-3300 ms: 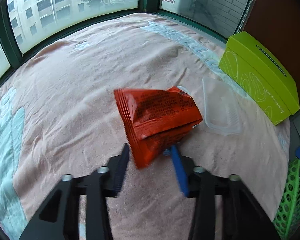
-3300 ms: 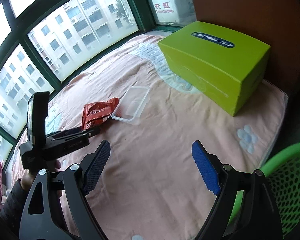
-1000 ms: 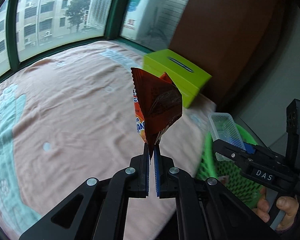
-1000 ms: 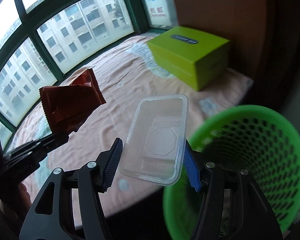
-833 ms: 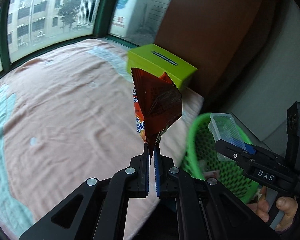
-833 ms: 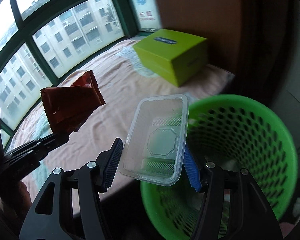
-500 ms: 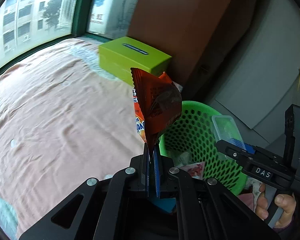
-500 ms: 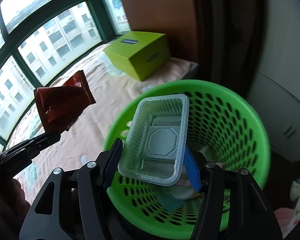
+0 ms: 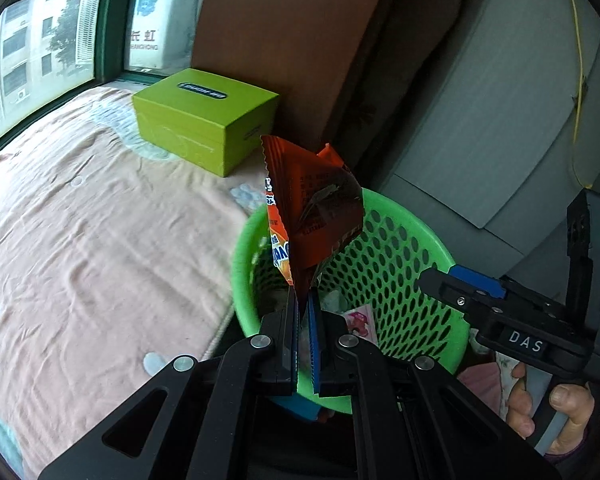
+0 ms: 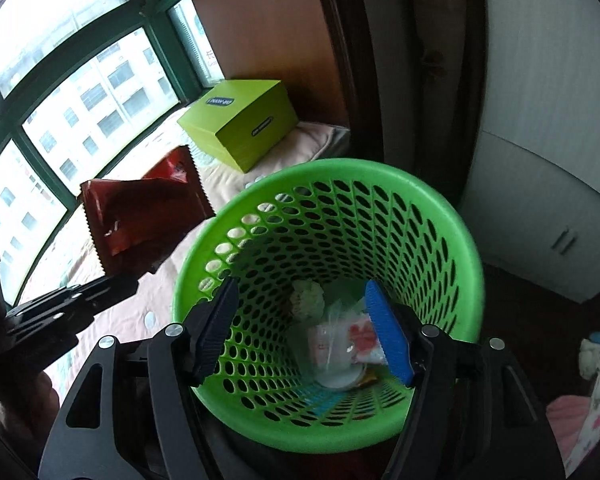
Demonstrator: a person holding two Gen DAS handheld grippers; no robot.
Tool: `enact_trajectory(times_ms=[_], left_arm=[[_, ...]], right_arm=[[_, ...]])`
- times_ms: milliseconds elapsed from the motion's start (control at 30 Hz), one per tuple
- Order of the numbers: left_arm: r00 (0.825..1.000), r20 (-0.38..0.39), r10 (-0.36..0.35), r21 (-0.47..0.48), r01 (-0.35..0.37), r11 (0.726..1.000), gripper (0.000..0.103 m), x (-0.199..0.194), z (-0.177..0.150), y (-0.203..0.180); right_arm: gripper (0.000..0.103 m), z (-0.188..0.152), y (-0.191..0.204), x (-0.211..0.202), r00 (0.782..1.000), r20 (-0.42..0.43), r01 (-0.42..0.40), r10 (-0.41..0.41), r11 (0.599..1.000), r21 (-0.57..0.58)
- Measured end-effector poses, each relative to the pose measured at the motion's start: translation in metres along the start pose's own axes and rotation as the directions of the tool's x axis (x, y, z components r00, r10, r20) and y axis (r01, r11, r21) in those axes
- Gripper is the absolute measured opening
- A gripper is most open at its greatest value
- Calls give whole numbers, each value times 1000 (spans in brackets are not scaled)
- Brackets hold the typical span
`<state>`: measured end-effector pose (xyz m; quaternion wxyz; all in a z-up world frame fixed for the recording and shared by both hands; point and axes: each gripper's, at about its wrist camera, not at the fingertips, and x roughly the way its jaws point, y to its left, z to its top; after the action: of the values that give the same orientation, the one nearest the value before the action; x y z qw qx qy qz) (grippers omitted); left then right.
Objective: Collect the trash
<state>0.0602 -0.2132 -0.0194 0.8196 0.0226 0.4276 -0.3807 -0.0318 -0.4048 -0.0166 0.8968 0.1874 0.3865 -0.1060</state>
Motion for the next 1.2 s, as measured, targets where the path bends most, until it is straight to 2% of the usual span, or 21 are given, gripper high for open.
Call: enact_trajectory(times_ms=[433, 533, 600, 833, 900, 967, 1133, 1200], left_arm=[[999, -37, -14, 34, 15, 999, 7, 10, -5, -23], [999, -40, -13, 39, 15, 999, 17, 10, -6, -26], [999, -36, -11, 37, 13, 999, 35, 9, -6, -27], [1000, -30, -5, 34, 6, 999, 39, 6, -7, -25], [1000, -26, 1, 29, -1, 1000, 46, 4, -7, -24], [1000, -18, 5, 23, -5, 1000, 47, 1, -7, -22], [999, 6, 33, 7, -33, 999, 56, -10, -7, -13], [998, 19, 57, -7, -57, 998, 65, -16, -6, -7]], right_arm=[[72, -2, -8, -20, 999, 52, 6, -6, 1000, 10], [73, -2, -9, -21, 999, 53, 5, -5, 1000, 12], [73, -3, -8, -21, 999, 54, 4, -5, 1000, 11], [74, -3, -5, -19, 999, 52, -1, 0, 1000, 6], [74, -2, -4, -20, 999, 52, -5, 5, 1000, 4], [76, -2, -3, -20, 998, 56, -7, 7, 1000, 0], [79, -2, 3, -20, 998, 61, -14, 14, 1000, -12], [80, -2, 7, -19, 998, 59, -20, 21, 1000, -21]])
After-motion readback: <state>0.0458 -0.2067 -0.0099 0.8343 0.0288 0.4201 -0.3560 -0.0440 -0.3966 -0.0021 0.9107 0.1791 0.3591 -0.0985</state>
